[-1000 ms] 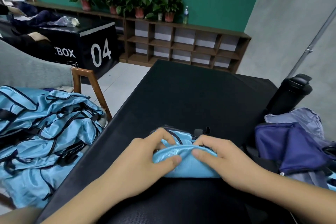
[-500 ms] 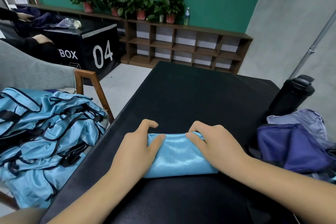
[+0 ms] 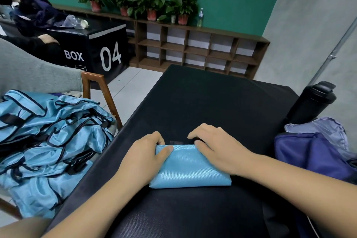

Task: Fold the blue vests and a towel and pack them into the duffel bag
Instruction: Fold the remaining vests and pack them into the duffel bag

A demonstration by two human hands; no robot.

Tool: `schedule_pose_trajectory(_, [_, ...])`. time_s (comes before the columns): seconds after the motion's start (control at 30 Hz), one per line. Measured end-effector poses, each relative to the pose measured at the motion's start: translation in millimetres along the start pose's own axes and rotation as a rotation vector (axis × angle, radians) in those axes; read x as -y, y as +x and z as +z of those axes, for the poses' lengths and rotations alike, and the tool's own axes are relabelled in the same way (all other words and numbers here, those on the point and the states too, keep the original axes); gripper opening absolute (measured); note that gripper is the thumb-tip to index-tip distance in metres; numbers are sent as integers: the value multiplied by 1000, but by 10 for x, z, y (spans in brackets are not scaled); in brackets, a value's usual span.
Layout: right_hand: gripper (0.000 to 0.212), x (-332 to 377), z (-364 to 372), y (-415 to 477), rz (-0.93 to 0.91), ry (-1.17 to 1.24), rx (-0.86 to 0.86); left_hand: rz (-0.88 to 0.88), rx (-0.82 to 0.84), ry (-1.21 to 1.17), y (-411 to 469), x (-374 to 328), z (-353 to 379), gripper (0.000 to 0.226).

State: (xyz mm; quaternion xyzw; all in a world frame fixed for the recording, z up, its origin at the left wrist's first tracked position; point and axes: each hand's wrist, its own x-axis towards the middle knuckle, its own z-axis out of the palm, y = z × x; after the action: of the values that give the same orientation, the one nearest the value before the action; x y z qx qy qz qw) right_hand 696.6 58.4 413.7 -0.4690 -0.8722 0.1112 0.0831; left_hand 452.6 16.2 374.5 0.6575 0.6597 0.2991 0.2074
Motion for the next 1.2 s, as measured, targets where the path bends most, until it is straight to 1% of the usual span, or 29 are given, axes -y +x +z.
schedule_pose_trajectory(0.07, [30, 85, -103, 81, 43, 149, 121, -5, -1, -33, 0, 10, -7, 29])
schedule_pose_trajectory(0.1, [33, 123, -153, 122, 59, 178, 186, -5, 0, -51, -1, 12, -11, 29])
schedule_pose_trajectory(0.17, [46, 170, -220, 199, 87, 172, 301, -6, 1, -81, -7, 11, -20, 29])
schedule_pose_trajectory(0.23, [54, 213, -265, 258, 124, 153, 377, -8, 2, -105, -12, 5, -26, 28])
schedule_pose_trajectory(0.37, [52, 290, -283, 315, 185, 130, 444, -6, 14, -135, -22, -5, -31, 29])
schedule_pose_trajectory(0.5, [59, 301, -306, 300, 300, 285, 544, 1, 42, -181, -36, -32, -28, 29])
schedule_pose_trajectory(0.6, [62, 312, -339, 268, 347, 338, 609, 11, 51, -199, -51, -48, -24, 32])
schedule_pose_trajectory(0.63, [62, 321, -351, 253, 359, 351, 629, 10, 58, -210, -56, -54, -26, 33])
schedule_pose_trajectory(0.7, [53, 336, -393, 215, 381, 411, 662, 9, 66, -251, -63, -73, -33, 33])
schedule_pose_trajectory(0.77, [41, 347, -471, 172, 390, 480, 681, 6, 60, -294, -61, -90, -43, 33])
schedule_pose_trajectory(0.83, [38, 347, -570, 123, 389, 491, 664, -15, 50, -335, -57, -88, -55, 39])
schedule_pose_trajectory(0.9, [43, 331, -689, 68, 386, 489, 625, -44, 49, -365, -50, -80, -58, 46])
schedule_pose_trajectory(0.97, [48, 305, -848, -4, 379, 490, 594, -59, 48, -382, -42, -81, -52, 48])
schedule_pose_trajectory(1.07, [45, 266, -1158, -166, 371, 499, 549, -27, 43, -352, -60, -105, -30, 40])
schedule_pose_trajectory(1.2, [36, 186, -1602, -519, 381, 522, 442, 31, 92, -262, -107, -168, 38, 29])
